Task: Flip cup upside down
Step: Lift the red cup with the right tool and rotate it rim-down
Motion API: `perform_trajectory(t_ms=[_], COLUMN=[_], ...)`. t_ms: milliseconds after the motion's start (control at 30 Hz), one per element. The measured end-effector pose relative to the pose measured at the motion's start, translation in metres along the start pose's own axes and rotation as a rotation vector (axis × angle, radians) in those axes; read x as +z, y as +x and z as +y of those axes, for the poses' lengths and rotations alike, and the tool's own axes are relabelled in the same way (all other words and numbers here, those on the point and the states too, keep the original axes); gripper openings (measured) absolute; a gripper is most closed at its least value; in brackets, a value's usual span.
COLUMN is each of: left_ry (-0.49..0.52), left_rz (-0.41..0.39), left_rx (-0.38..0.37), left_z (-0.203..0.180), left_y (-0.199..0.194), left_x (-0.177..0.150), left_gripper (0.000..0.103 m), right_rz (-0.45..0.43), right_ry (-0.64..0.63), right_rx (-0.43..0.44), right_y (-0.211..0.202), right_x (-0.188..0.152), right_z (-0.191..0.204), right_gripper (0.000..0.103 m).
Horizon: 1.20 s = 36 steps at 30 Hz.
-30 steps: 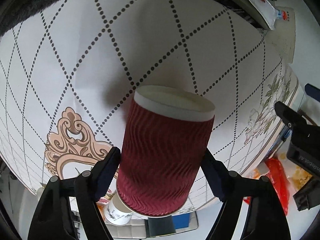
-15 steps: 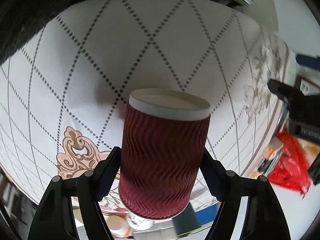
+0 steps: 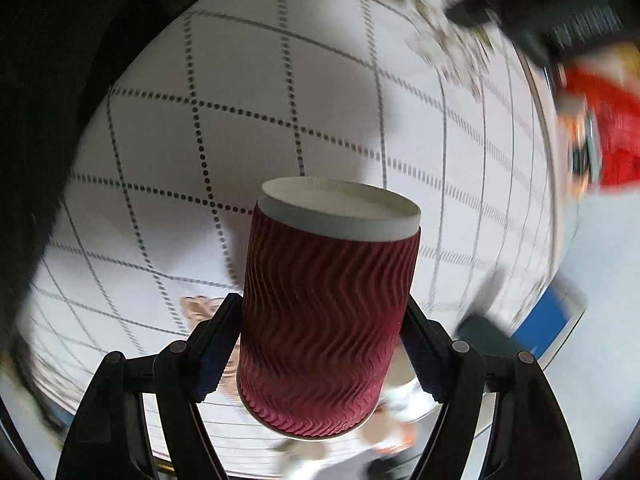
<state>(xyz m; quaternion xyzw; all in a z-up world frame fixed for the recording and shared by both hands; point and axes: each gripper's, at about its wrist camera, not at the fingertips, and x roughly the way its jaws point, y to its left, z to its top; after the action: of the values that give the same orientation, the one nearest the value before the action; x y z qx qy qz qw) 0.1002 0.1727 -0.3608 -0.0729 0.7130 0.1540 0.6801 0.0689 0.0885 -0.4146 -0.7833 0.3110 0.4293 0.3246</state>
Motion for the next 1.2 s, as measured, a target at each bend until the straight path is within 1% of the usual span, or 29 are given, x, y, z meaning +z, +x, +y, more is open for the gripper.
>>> perform_trajectory(t_ms=[33, 100, 267, 333, 433, 533, 633, 800, 933, 1000, 1100, 1200], left_ry=[0.009, 0.035, 0.097, 0.118, 0.148, 0.176, 0.200, 0.232, 0.249, 0.254, 0.261, 0.264], left_rz=[-0.004, -0.016, -0.036, -0.043, -0.052, -0.058, -0.063, -0.062, -0.060, -0.058, -0.057, -0.055], left_rx=[0.000, 0.001, -0.003, -0.005, -0.006, -0.006, -0.004, -0.001, 0.002, 0.003, 0.006, 0.009], left_z=[-0.004, -0.014, -0.039, -0.044, -0.055, -0.061, -0.067, -0.074, -0.079, -0.080, -0.082, -0.082], left_y=[-0.002, -0.007, -0.013, -0.014, -0.016, -0.017, -0.019, -0.017, -0.017, -0.016, -0.014, -0.013], left_x=[0.001, 0.003, 0.010, 0.010, 0.012, 0.013, 0.012, 0.010, 0.007, 0.006, 0.004, 0.003], left_gripper=[0.089, 0.089, 0.089, 0.089, 0.089, 0.089, 0.089, 0.089, 0.089, 0.089, 0.089, 0.089], right_rz=[0.013, 0.034, 0.119, 0.157, 0.220, 0.247, 0.263, 0.281, 0.294, 0.297, 0.307, 0.316], right_ry=[0.071, 0.169, 0.452, 0.550, 0.739, 0.872, 0.983, 1.136, 1.235, 1.295, 1.368, 1.411], right_rx=[0.041, 0.097, 0.237, 0.286, 0.401, 0.471, 0.532, 0.644, 0.728, 0.778, 0.837, 0.868], right_y=[0.001, 0.004, 0.018, 0.025, 0.036, 0.045, 0.054, 0.066, 0.080, 0.094, 0.104, 0.114], right_x=[-0.002, -0.008, -0.037, -0.049, -0.078, -0.097, -0.114, -0.134, -0.144, -0.160, -0.175, -0.189], right_z=[-0.005, -0.011, -0.021, -0.016, -0.011, -0.009, -0.008, 0.005, 0.015, 0.021, 0.029, 0.035], right_gripper=[0.078, 0.078, 0.078, 0.078, 0.078, 0.079, 0.079, 0.079, 0.079, 0.079, 0.079, 0.079])
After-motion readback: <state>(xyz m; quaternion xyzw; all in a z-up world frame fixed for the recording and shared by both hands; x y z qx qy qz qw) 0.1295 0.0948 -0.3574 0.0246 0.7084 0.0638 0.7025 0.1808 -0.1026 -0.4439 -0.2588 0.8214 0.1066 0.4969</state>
